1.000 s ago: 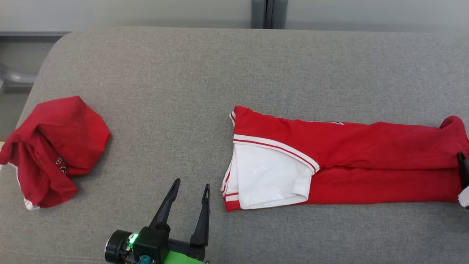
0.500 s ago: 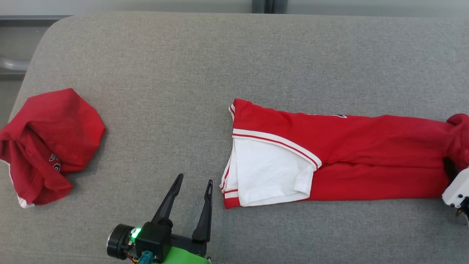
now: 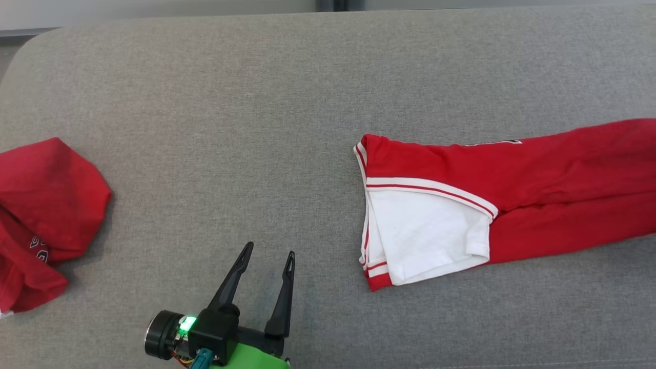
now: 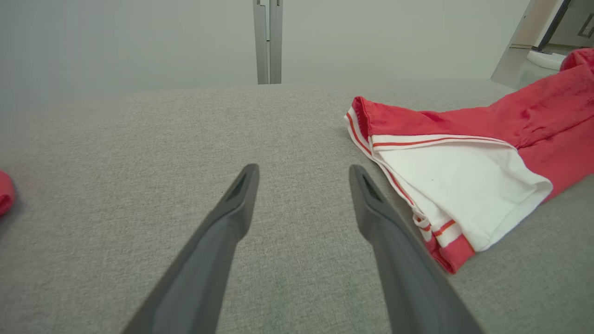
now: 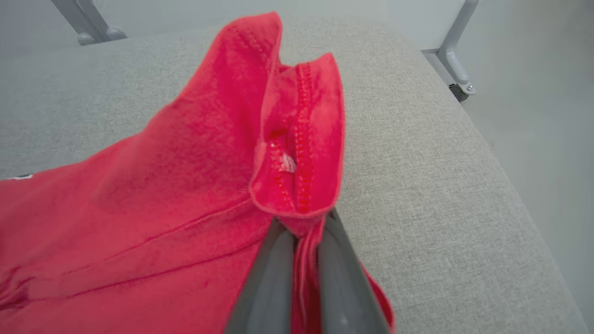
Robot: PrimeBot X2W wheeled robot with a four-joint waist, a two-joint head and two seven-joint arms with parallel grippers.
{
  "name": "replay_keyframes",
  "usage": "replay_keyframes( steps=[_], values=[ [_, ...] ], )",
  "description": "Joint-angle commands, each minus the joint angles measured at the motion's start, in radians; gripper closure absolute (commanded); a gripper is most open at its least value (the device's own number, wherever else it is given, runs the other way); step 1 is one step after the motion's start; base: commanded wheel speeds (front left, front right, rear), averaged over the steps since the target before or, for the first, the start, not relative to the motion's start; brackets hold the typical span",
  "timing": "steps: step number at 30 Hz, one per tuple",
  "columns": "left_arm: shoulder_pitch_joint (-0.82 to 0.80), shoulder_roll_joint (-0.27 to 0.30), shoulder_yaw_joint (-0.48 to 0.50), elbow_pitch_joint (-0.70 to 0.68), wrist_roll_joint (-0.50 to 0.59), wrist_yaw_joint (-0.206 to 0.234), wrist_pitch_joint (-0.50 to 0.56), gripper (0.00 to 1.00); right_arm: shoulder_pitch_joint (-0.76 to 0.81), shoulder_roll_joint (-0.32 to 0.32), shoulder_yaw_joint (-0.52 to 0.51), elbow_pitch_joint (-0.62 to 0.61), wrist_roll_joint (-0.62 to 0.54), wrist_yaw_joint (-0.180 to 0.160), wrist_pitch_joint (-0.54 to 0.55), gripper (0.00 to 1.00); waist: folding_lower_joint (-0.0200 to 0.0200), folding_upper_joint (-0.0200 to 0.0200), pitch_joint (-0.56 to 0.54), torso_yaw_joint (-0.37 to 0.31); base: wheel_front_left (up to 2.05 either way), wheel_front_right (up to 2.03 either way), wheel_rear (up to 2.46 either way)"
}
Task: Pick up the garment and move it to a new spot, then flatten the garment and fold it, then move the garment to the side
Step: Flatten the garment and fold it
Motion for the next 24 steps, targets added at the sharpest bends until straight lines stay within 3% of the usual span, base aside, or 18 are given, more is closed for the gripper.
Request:
replay_keyframes(
  steps=[1, 8, 12, 19, 24],
  values=[
    [-0.022, 0.001, 0.008, 0.003, 0.007, -0.002, 0.0, 0.0, -0.015, -0.001, -0.002, -0.035, 0.0, -0.002, 0.014, 1.0, 0.0, -0.0001, 0.003, -0.018, 0.0, 0.0, 0.0],
    [-0.023, 0.0, 0.002, 0.017, 0.002, -0.006, 0.0, 0.0, 0.029, 0.032, -0.031, -0.266, -0.018, -0.002, 0.117, 1.0, 0.0, -0.0001, -0.021, -0.028, 0.0, 0.0, 0.0],
    [-0.024, 0.0, 0.0, 0.019, -0.011, -0.002, 0.0, 0.0, 0.07, 0.082, -0.079, -0.406, -0.072, -0.002, 0.184, 1.0, 0.0, -0.0001, -0.03, -0.017, 0.0, 0.0, 0.0],
    [-0.038, 0.0, -0.024, 0.016, -0.042, 0.013, 0.0, 0.0, 0.124, 0.247, -0.119, -0.629, -0.195, -0.001, 0.307, 1.0, 0.0, -0.0001, -0.027, 0.021, 0.0, 0.0, 0.0],
    [-0.044, 0.0, -0.033, 0.014, -0.053, 0.021, 0.0, 0.0, 0.123, 0.354, -0.11, -0.705, -0.279, -0.001, 0.345, 1.0, 0.0, -0.0001, -0.021, 0.046, 0.0, 0.0, 0.0]
  ],
)
